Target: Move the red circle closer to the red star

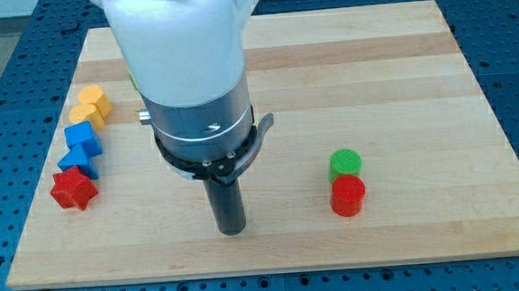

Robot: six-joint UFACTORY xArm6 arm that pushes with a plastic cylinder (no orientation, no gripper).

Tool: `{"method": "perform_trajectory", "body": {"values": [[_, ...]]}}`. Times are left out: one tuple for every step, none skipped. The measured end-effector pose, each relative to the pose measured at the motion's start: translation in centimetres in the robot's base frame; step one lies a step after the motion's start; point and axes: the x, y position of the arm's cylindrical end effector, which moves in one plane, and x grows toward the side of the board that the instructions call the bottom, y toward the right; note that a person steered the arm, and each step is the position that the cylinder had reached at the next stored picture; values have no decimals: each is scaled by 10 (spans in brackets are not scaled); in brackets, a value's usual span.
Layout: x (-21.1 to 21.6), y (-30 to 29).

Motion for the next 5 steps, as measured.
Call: {"method": "perform_trajectory", "body": {"values": [[2, 31], [2, 89], [2, 139], [2, 188], [2, 198]]}}
